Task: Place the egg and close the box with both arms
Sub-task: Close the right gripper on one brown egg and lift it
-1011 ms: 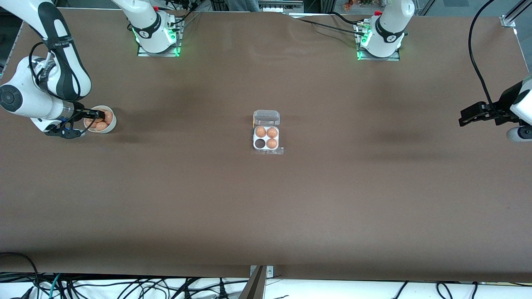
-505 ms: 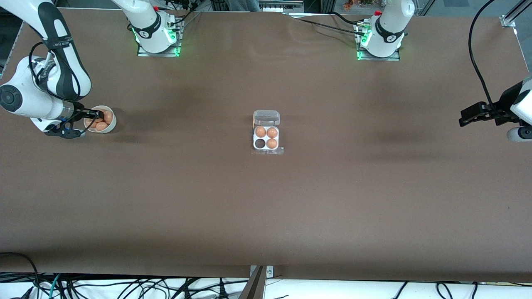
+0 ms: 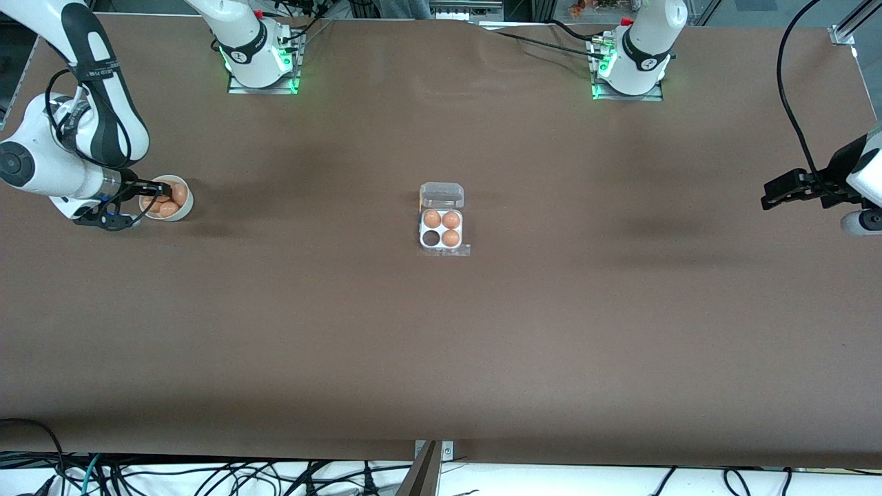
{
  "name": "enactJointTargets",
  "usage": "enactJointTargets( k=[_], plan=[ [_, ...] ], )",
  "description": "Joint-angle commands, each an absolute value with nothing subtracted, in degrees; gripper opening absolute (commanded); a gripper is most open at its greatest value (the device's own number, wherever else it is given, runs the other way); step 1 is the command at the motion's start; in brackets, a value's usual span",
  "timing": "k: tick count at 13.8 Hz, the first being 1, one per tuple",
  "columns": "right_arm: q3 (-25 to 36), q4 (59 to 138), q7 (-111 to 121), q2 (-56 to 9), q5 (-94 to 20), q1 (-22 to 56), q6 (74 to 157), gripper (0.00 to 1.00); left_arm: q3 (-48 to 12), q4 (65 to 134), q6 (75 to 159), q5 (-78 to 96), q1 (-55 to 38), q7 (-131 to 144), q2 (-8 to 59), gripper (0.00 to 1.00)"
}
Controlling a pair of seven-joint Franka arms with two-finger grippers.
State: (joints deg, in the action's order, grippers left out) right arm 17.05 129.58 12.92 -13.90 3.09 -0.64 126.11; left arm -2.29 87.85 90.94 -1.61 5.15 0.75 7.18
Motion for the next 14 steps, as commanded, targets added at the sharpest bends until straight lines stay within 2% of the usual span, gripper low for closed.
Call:
enactJointTargets(
  k=[1, 7, 12, 14],
  plan=[
    [16.9, 126.0, 13.0, -13.5, 3.9, -0.4, 120.9, 0.36, -2.5, 86.0, 90.1, -2.5, 5.3, -0.4, 7.9, 1.00],
    [16.3, 115.3, 11.2, -13.7, 3.3, 5.3, 109.4, 0.35, -2.5, 86.0, 90.1, -2.4, 5.4, -0.4, 7.8, 1.00],
    [16.3, 107.5, 1.1, -15.8, 2.0, 16.8, 104.3, 0.35, -2.5, 86.0, 90.0, -2.5, 5.4, -0.4, 7.9, 1.00],
    [16.3, 103.0, -3.3, -18.7, -2.7, 21.1, 102.5, 0.35, -2.5, 86.0, 90.0, -2.4, 5.4, -0.4, 7.9, 1.00]
  ],
)
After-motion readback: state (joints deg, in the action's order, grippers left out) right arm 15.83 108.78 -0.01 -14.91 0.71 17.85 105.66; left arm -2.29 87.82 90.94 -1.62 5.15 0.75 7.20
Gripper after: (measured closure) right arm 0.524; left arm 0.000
